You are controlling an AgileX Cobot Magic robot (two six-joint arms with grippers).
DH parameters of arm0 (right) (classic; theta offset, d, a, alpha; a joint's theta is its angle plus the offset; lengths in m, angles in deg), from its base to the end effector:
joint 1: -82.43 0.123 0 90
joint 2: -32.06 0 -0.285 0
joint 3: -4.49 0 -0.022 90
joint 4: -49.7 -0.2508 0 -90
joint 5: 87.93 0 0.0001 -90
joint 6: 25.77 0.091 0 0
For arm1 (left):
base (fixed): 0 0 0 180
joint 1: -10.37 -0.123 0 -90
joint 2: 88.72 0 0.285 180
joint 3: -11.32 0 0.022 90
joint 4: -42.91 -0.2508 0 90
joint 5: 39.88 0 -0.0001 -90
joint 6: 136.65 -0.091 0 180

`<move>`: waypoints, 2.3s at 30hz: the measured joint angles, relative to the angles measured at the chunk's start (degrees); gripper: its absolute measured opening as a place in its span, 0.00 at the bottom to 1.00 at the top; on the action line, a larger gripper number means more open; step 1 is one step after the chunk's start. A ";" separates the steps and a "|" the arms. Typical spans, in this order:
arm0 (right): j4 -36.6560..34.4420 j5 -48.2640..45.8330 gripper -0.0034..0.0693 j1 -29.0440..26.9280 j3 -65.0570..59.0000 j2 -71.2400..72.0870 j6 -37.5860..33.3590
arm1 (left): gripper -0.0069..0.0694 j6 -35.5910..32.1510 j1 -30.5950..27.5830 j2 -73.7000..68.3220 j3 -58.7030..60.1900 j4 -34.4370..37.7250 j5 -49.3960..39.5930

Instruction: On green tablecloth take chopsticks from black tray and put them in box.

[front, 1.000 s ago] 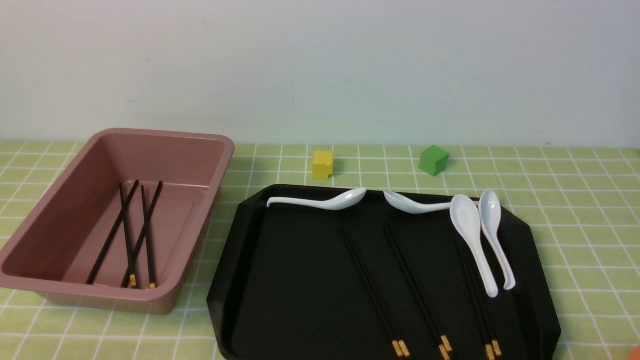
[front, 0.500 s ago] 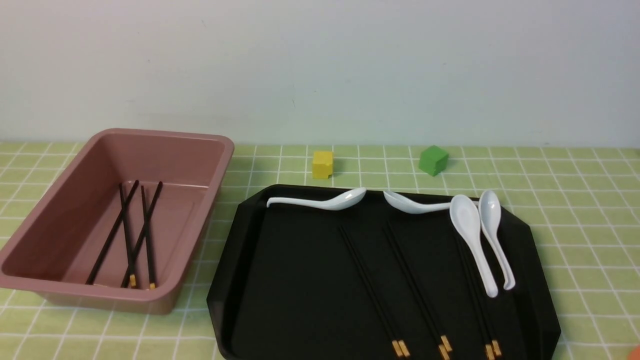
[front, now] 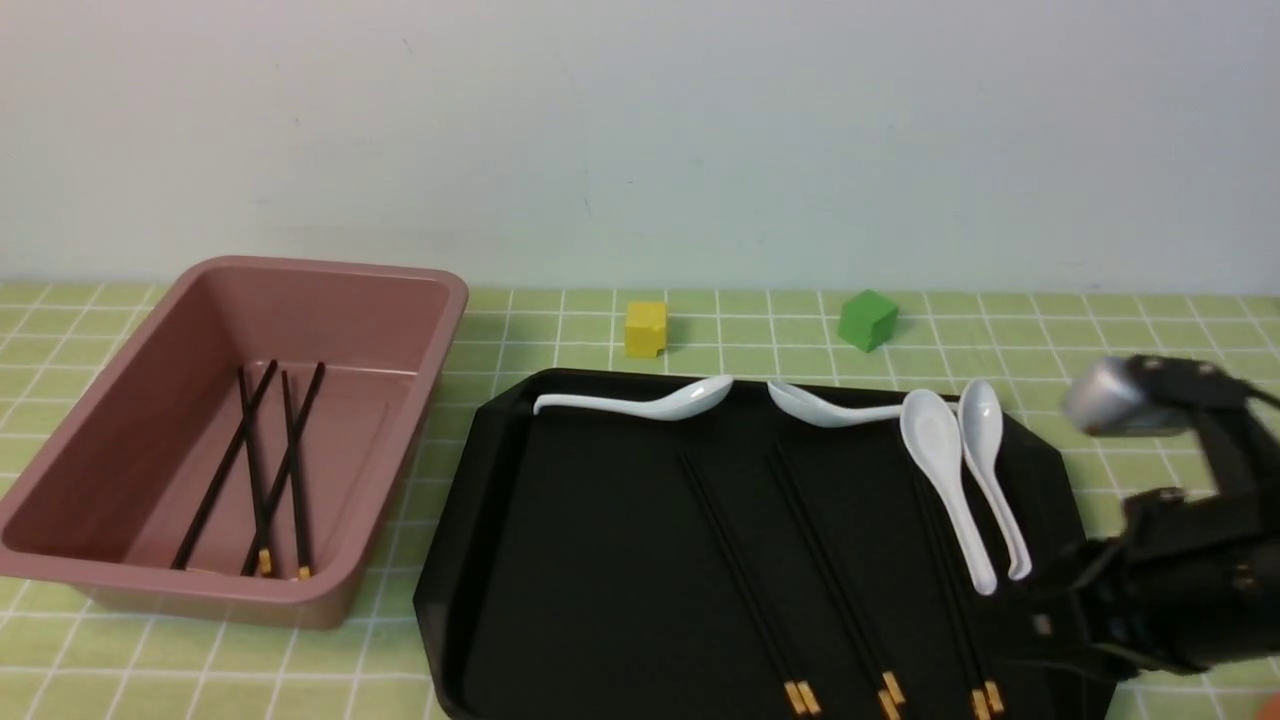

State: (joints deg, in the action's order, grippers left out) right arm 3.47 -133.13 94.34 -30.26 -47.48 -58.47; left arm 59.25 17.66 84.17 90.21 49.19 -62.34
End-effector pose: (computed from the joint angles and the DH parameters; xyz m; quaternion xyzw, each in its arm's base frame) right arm 0.2114 0.0923 0.2530 -0.1375 0.9218 0.2885 0.2194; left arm 0.0512 -0.0104 0.1690 -0.0896 0.8057 -0.1629 0.5624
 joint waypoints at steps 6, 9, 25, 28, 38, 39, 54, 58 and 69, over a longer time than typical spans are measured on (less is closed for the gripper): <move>8.22 3.94 0.28 13.23 9.45 -13.85 5.32 | 0.21 0.00 0.00 0.00 0.00 0.00 0.00; 18.26 6.26 0.34 17.40 13.91 -18.29 14.93 | 0.22 0.00 0.00 0.00 0.00 0.00 0.00; 39.94 6.56 0.53 21.28 25.53 -37.12 40.24 | 0.22 0.11 0.00 0.00 0.00 0.00 0.00; 39.03 6.48 0.53 21.33 25.73 -38.72 40.32 | 0.22 0.11 0.00 0.00 0.00 0.00 0.00; 38.58 5.81 0.48 21.33 25.91 -38.77 40.32 | 0.22 0.11 0.00 0.00 0.00 0.00 0.00; 38.53 5.06 0.41 21.33 25.91 -38.77 40.32 | 0.22 0.11 0.00 0.00 0.00 0.00 0.00; 37.68 -6.45 0.23 21.40 32.85 -31.37 40.44 | 0.22 0.11 0.00 0.00 0.00 0.00 0.00; 32.17 -9.23 0.23 21.50 40.92 -27.81 40.03 | 0.23 0.11 0.00 0.00 0.00 0.00 0.00; 4.48 8.36 0.23 33.11 67.02 -41.33 17.25 | 0.24 0.11 0.00 0.00 0.00 0.00 0.00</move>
State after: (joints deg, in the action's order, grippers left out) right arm 7.95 -124.77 127.45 36.76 -88.81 -41.22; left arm 59.36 17.66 84.17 90.21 49.19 -62.34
